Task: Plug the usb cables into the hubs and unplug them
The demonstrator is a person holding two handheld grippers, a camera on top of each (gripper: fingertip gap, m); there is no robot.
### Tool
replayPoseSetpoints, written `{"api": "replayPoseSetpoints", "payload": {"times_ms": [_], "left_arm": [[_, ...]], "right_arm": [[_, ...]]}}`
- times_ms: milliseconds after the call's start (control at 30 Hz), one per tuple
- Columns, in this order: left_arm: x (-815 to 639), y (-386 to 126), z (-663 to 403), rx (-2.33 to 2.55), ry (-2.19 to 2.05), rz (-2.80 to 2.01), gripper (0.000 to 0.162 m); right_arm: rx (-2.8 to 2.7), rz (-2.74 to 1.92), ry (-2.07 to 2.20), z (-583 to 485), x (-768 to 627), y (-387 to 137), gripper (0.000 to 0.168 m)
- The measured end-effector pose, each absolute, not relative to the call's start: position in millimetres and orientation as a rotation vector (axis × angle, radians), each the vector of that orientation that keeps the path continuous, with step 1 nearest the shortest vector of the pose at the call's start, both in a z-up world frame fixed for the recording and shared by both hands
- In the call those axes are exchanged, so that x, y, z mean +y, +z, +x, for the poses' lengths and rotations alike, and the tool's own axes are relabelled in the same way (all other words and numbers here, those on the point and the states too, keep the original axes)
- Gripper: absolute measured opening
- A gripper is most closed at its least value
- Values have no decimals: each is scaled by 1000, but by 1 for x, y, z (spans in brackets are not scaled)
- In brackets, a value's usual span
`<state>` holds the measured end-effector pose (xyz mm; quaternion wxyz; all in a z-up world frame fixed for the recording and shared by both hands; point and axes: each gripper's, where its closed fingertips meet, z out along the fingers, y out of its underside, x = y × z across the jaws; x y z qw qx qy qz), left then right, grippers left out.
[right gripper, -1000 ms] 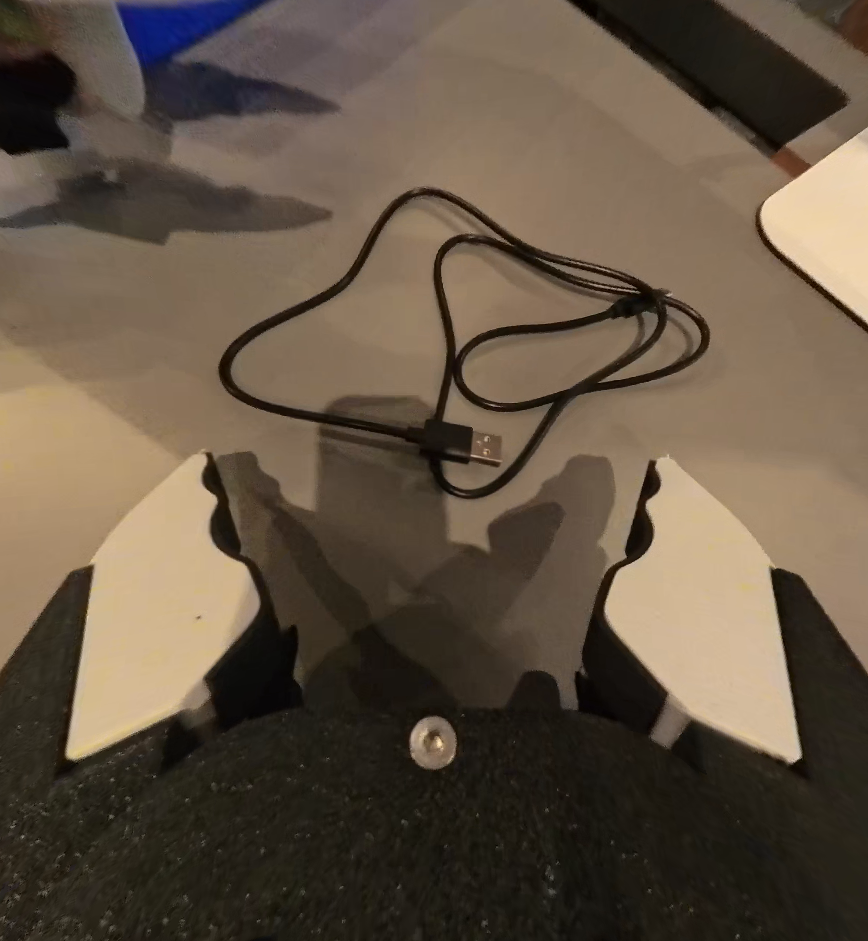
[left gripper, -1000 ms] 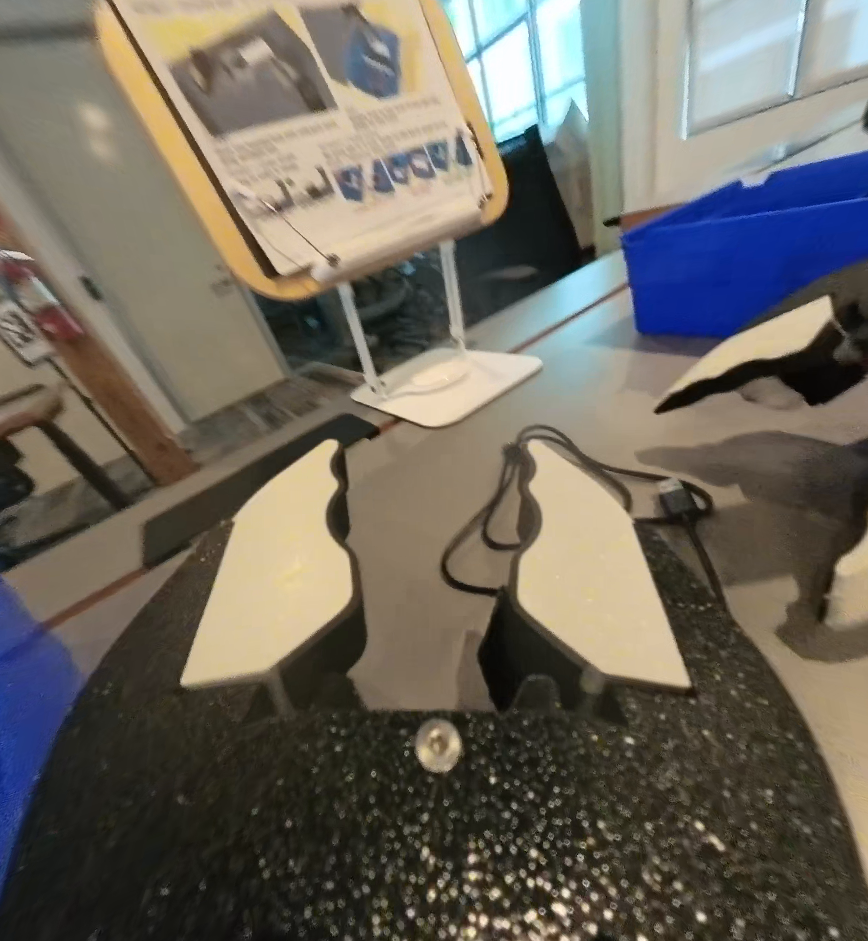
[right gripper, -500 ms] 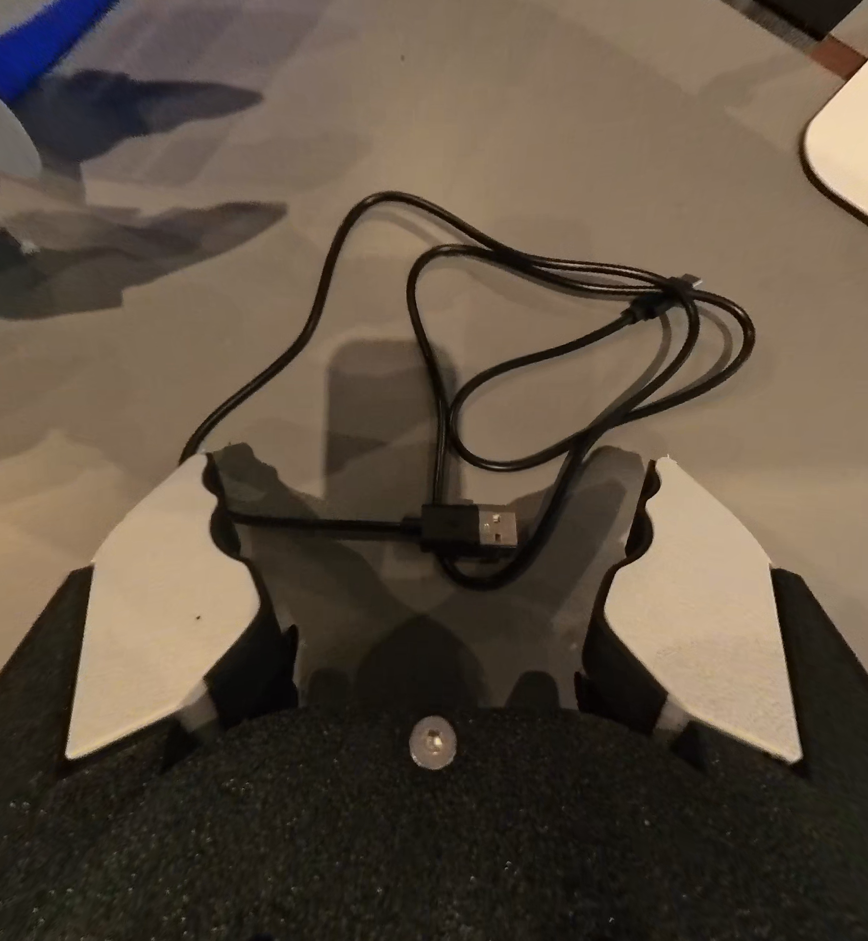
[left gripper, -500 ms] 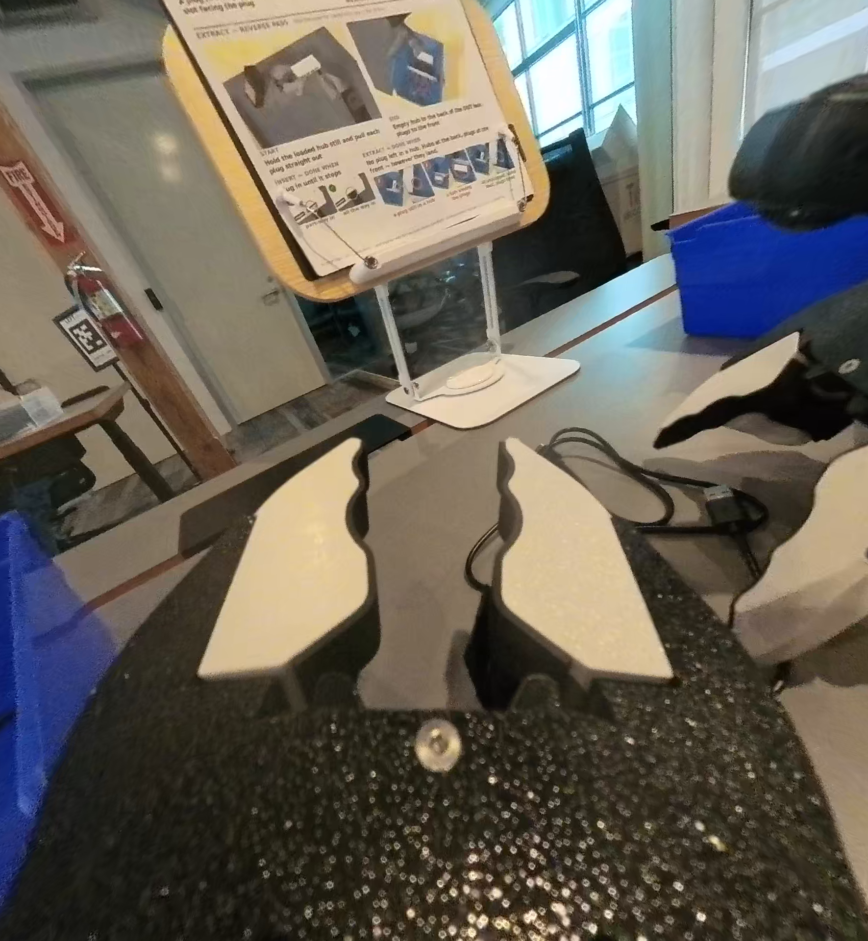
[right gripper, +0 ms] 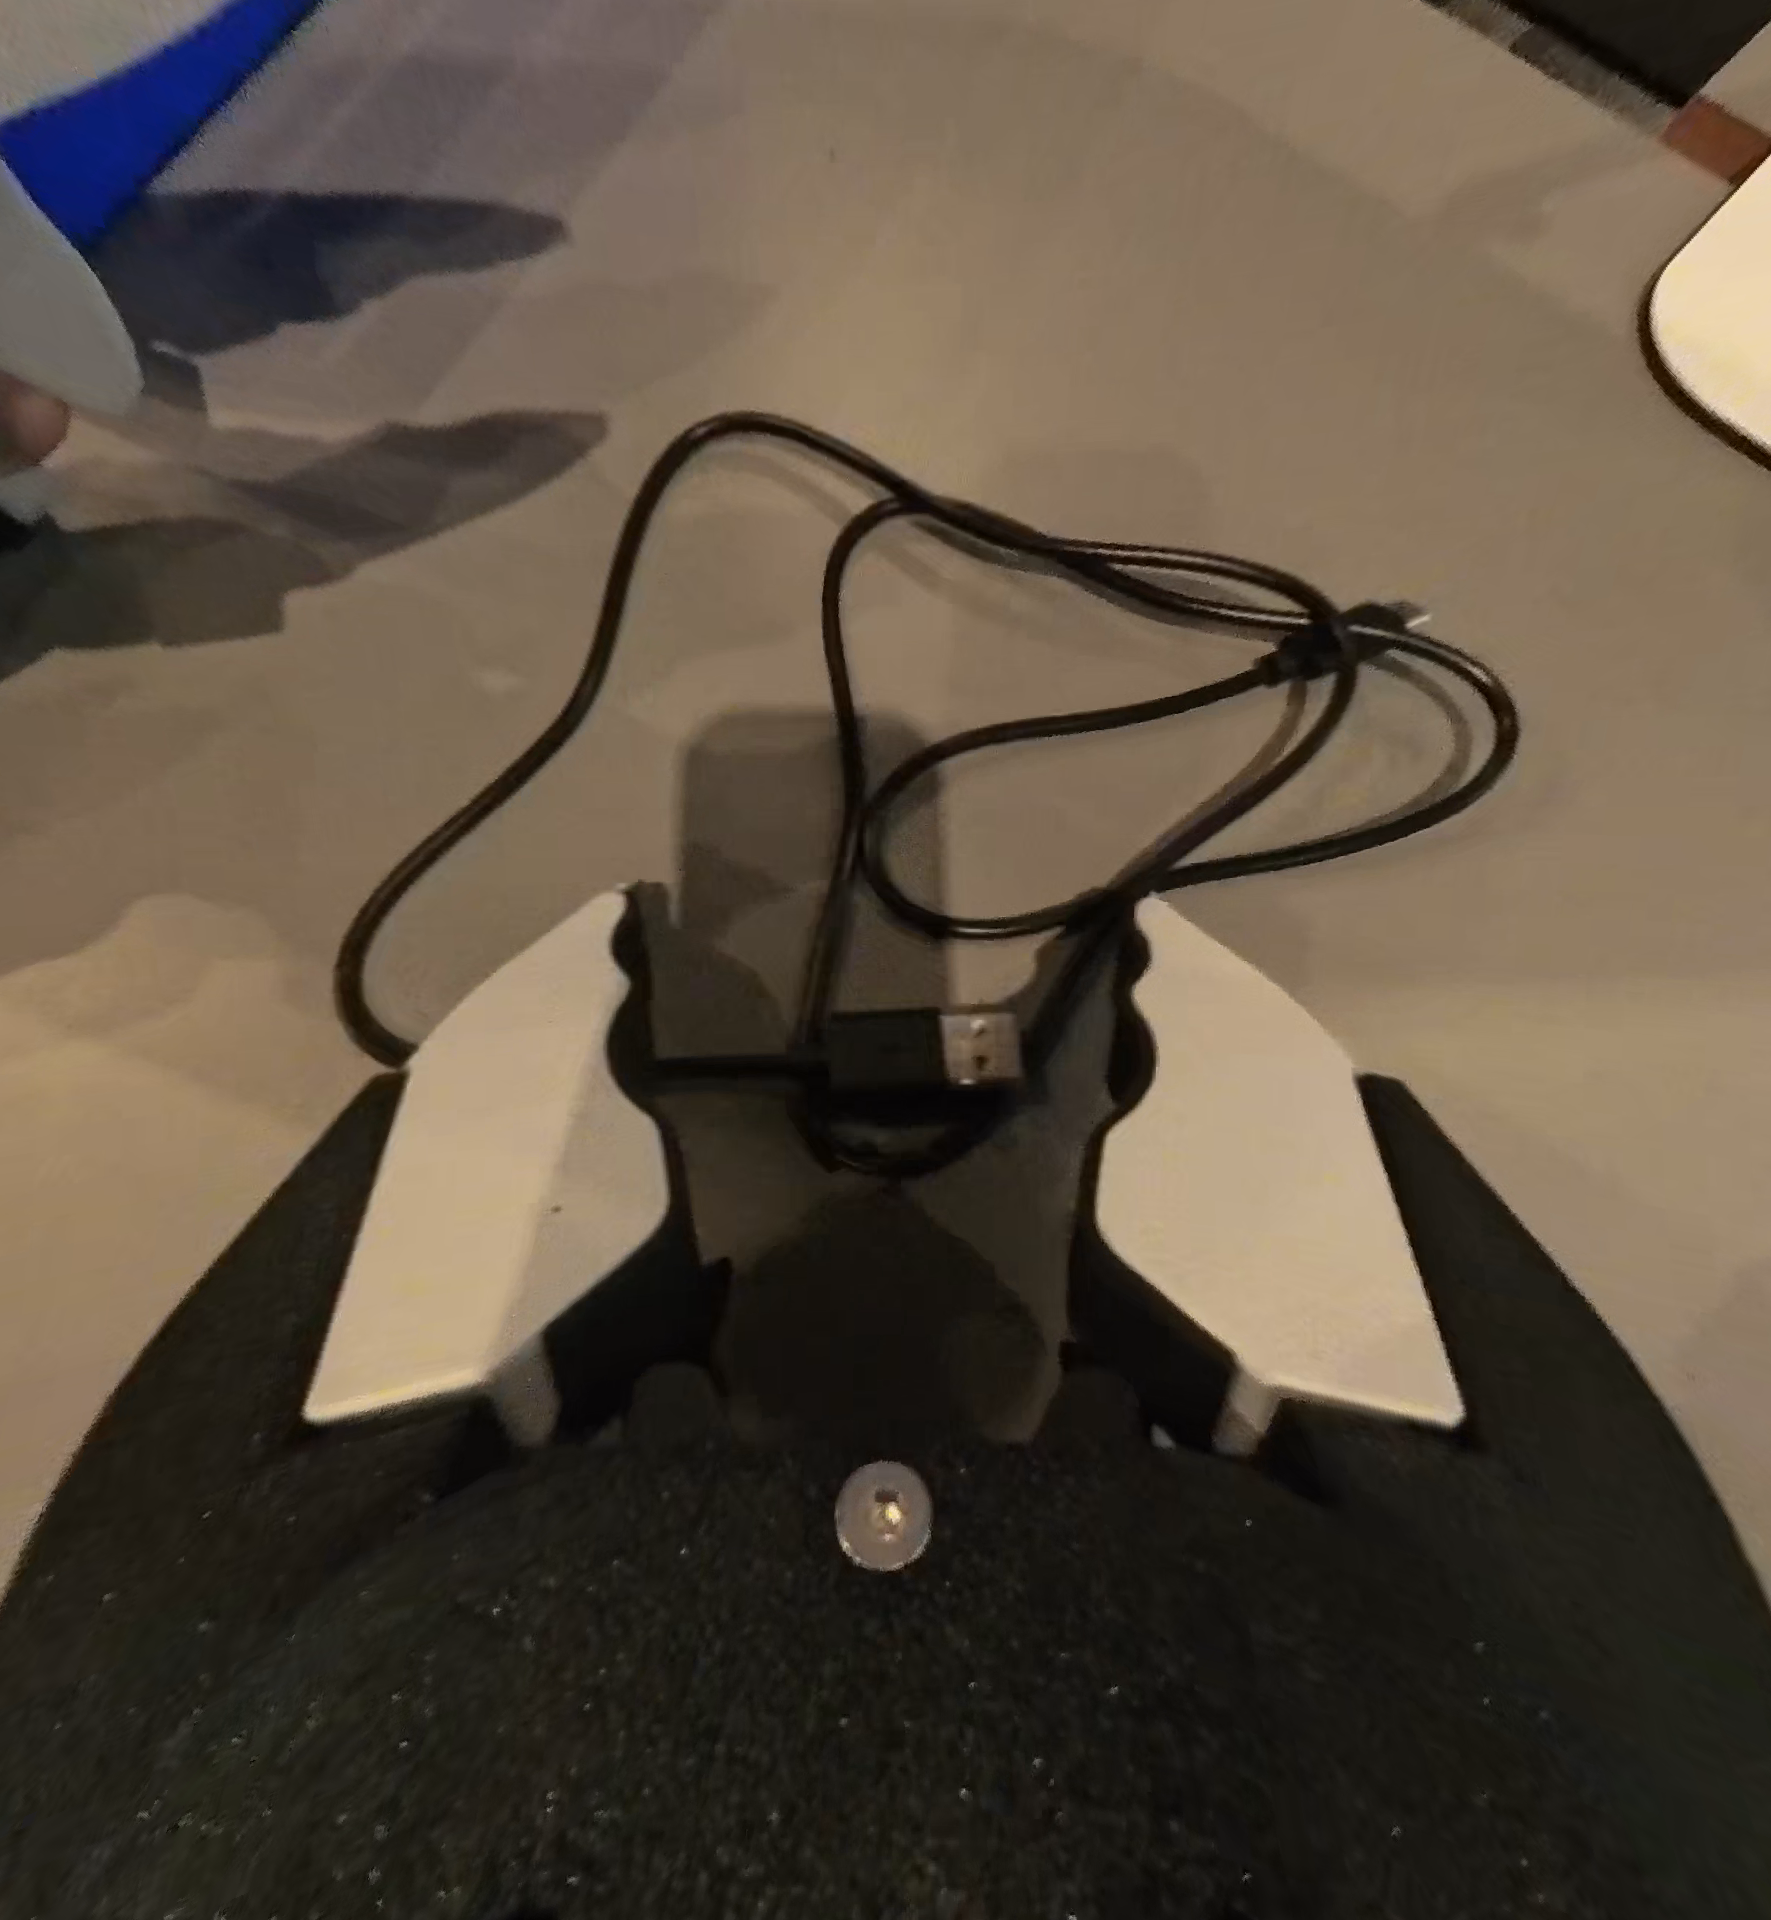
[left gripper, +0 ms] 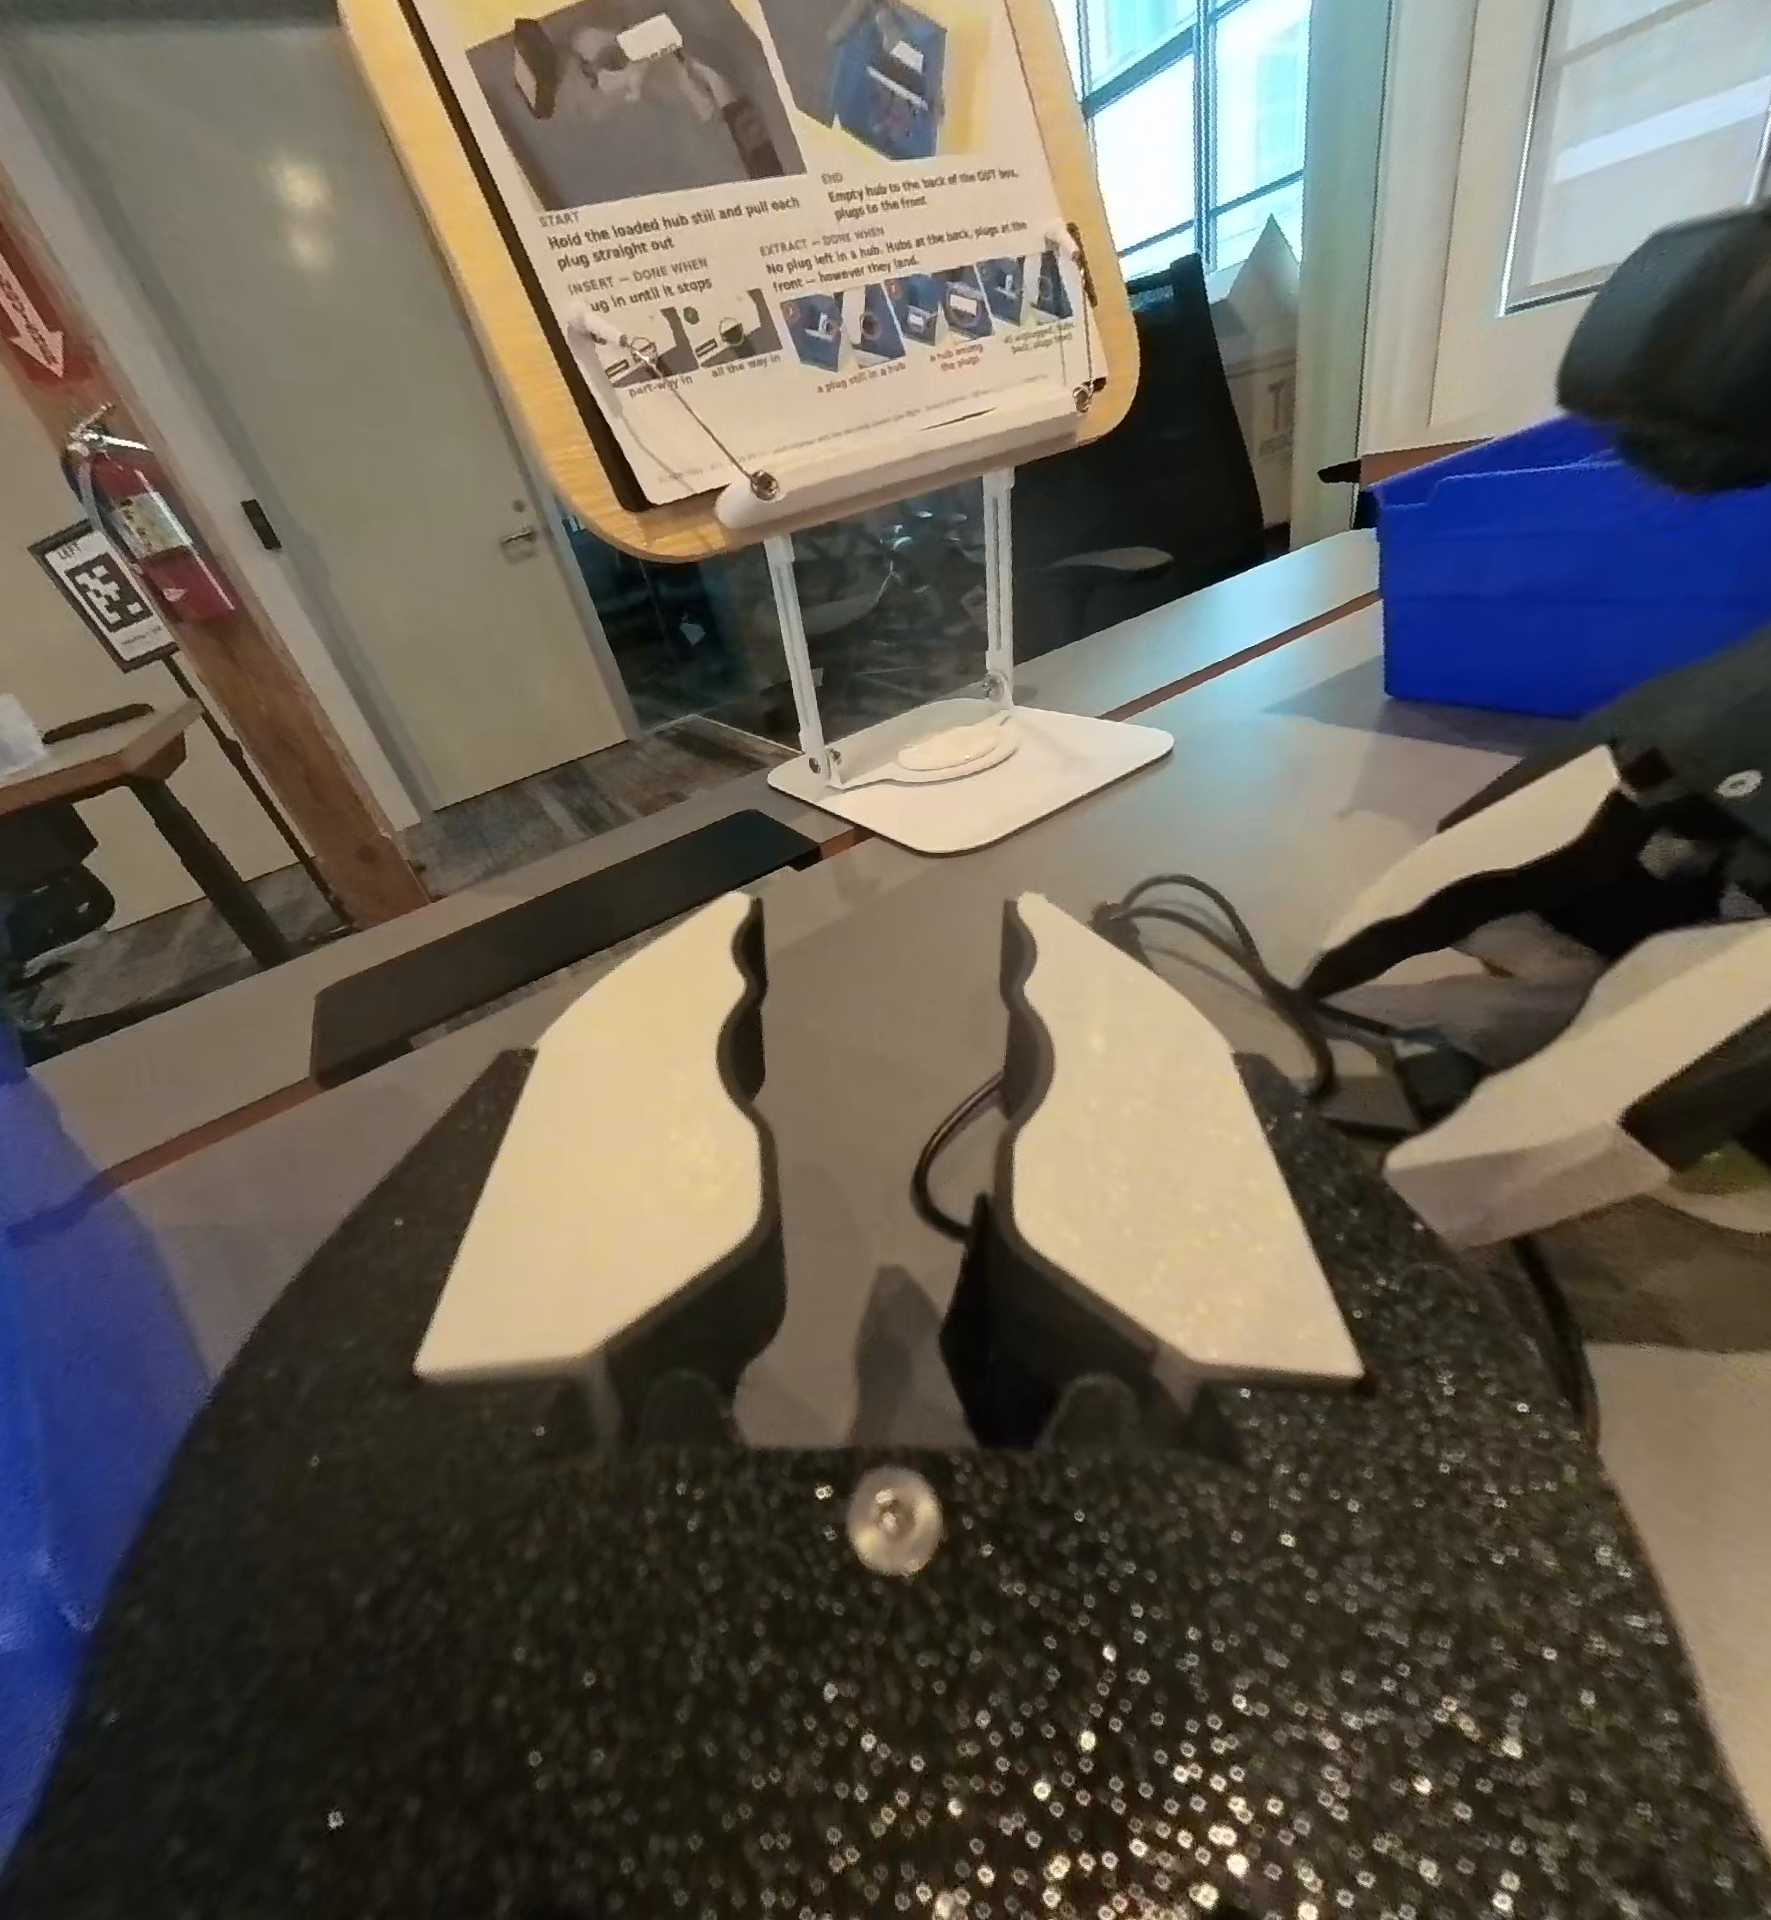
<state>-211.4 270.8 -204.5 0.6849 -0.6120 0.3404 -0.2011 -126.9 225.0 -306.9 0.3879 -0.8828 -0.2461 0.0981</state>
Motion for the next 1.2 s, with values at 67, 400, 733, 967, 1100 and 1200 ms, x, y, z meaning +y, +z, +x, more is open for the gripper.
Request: {"api": "replayPoseSetpoints", "payload": {"times_ms": [67,400,733,967,1100,1200], "left_arm": [[270,-205,-211,770,-448,-1372,41],[270,-207,-209,785,-440,-1374,37],[268,-210,-207,819,-434,-1371,29],[269,-208,-209,806,-427,-1365,28],[269,-209,-209,806,-435,-1372,27],[269,-211,-207,816,-433,-1379,27]], "right_arm": [[-629,-2234,239,-127,226,-306,73],[-651,-2196,152,-128,228,-303,36],[-713,-2165,99,-128,227,-303,8],[-605,-1984,55,-111,228,-258,6],[-567,-1973,42,-98,225,-252,6],[-556,-2045,48,-91,228,-269,6]]}}
